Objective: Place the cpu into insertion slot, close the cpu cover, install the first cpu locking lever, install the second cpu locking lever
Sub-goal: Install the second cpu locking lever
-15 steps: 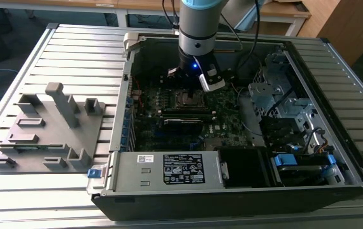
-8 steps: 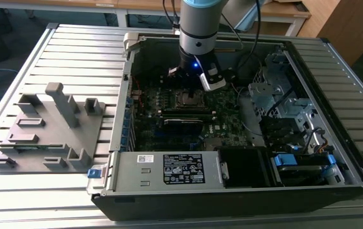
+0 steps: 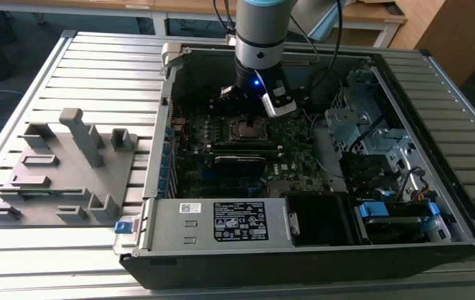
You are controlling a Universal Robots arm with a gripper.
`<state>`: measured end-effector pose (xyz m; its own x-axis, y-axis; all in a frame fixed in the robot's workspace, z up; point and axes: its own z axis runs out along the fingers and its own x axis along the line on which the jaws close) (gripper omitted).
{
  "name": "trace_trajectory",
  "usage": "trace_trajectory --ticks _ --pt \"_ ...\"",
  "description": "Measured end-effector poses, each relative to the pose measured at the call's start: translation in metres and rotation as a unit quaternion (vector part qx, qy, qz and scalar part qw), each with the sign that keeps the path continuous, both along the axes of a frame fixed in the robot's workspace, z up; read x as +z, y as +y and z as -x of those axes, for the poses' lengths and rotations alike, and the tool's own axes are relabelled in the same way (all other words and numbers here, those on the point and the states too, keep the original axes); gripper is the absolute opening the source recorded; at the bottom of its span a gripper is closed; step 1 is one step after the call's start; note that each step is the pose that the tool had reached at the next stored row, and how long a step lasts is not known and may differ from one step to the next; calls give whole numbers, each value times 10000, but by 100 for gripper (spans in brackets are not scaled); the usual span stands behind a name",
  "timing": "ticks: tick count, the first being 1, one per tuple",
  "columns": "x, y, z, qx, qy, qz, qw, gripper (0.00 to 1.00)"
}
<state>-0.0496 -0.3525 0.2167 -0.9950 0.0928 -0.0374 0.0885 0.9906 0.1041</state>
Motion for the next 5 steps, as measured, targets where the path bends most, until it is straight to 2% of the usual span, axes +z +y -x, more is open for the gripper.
trace_trajectory --ticks 5 --pt "16 0 0 0 1 1 10000 10"
